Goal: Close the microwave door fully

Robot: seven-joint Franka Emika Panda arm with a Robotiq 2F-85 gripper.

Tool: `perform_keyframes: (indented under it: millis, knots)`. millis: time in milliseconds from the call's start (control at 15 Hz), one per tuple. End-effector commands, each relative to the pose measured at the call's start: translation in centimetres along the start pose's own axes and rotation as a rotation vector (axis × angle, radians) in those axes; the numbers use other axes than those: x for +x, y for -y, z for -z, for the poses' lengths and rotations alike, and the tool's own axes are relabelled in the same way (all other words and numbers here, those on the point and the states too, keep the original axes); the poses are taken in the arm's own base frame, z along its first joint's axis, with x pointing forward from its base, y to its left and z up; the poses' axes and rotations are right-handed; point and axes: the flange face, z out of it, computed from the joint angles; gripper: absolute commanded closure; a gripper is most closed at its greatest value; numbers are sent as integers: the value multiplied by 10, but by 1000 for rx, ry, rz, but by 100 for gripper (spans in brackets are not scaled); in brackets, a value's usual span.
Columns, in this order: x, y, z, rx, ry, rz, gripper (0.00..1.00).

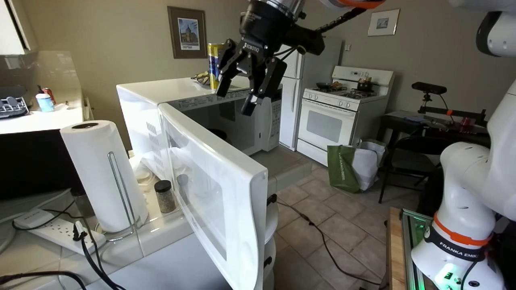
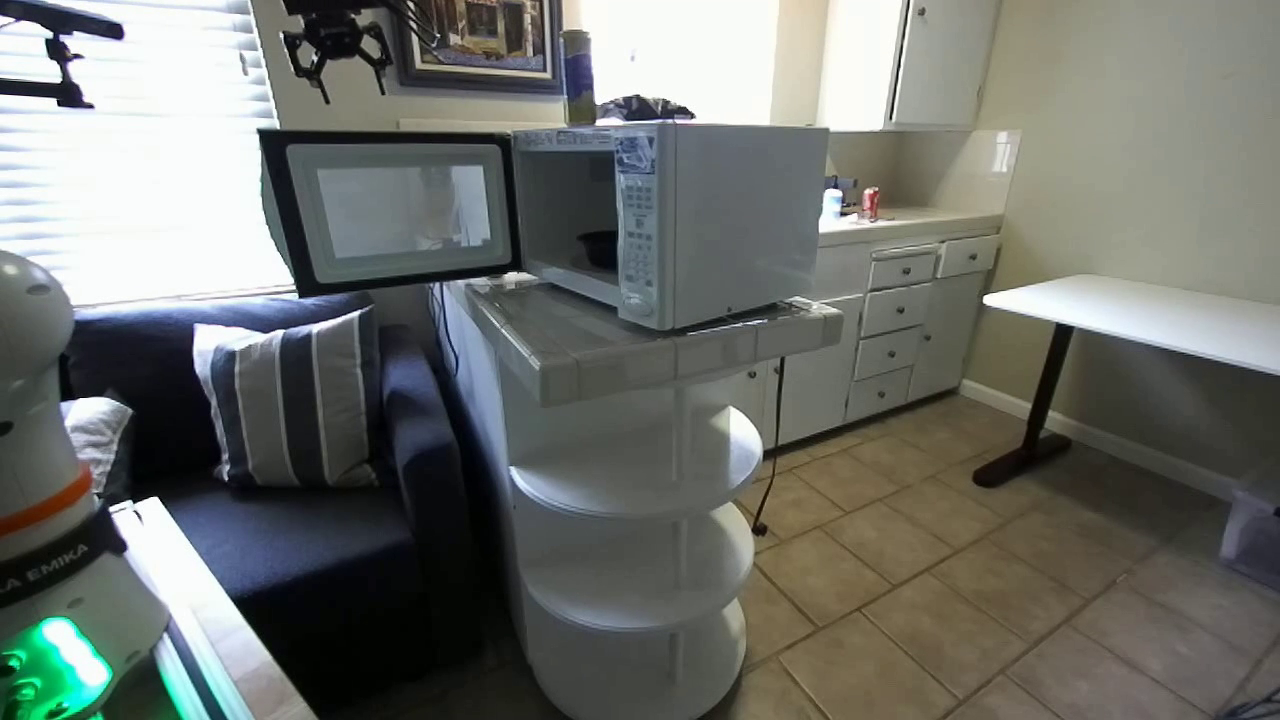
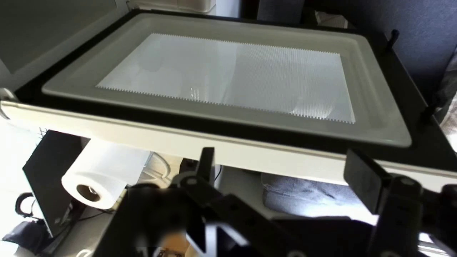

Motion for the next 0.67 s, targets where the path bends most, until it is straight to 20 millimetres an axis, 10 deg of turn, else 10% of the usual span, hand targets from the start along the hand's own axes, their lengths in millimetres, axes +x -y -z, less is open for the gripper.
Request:
perform_keyframes:
  millis: [0,600]
  knots:
    - [18,-10,-1,32,-30,28,32]
    - [66,8,-40,84,-84,47,99]
